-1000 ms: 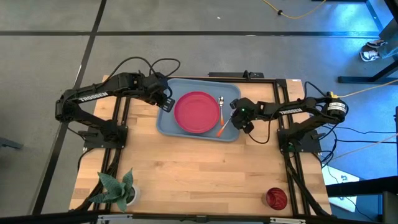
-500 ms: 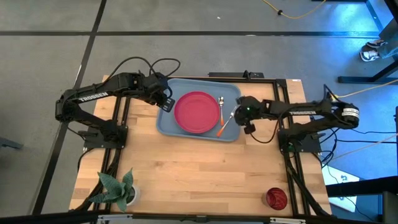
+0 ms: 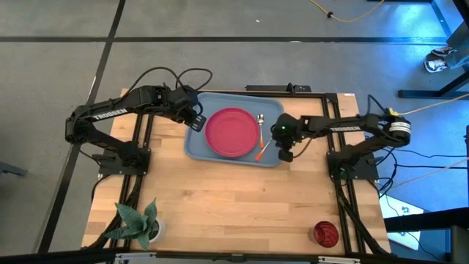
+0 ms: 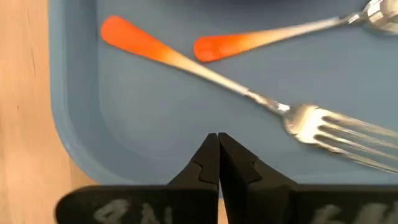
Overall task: Pick and place plate/cup/fork/spoon on tray
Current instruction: Put the orange fork on the blue serving tray at the right of the orange spoon
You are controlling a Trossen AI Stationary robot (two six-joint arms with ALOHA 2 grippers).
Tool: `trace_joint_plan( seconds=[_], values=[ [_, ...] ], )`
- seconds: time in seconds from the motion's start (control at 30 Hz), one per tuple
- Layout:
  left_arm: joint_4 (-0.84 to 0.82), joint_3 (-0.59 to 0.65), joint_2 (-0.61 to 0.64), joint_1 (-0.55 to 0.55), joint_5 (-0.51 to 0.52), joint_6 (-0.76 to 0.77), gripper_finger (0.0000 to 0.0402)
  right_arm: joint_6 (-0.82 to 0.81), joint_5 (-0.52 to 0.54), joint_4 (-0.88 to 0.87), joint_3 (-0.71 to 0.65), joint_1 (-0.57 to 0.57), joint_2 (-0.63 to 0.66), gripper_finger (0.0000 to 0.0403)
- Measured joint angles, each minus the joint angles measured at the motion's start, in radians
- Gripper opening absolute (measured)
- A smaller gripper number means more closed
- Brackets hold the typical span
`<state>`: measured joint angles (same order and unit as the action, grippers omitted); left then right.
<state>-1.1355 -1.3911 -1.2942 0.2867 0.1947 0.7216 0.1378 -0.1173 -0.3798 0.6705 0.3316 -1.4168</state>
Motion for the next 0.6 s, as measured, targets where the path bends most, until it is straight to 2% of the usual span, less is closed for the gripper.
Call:
trace_joint_plan(
  seconds=[0.1, 0.33, 0.6],
  values=[
    [0.000, 0.000, 0.000, 0.000, 0.002, 0.000, 0.0041, -0.002, -0.040, 0.015, 0.031, 0.001, -0.060, 0.0001],
    [0.000, 0.000, 0.000, 0.000, 0.003, -0.026, 0.0041, 0.003, -0.036, 0.004, 0.098, 0.017, -0.168, 0.0001],
    [0.000, 0.000, 0.000, 0.000, 0.003, -0.026, 0.0041, 0.030, -0.034, -0.046, 0.129, 0.065, -0.210, 0.0001]
  ],
)
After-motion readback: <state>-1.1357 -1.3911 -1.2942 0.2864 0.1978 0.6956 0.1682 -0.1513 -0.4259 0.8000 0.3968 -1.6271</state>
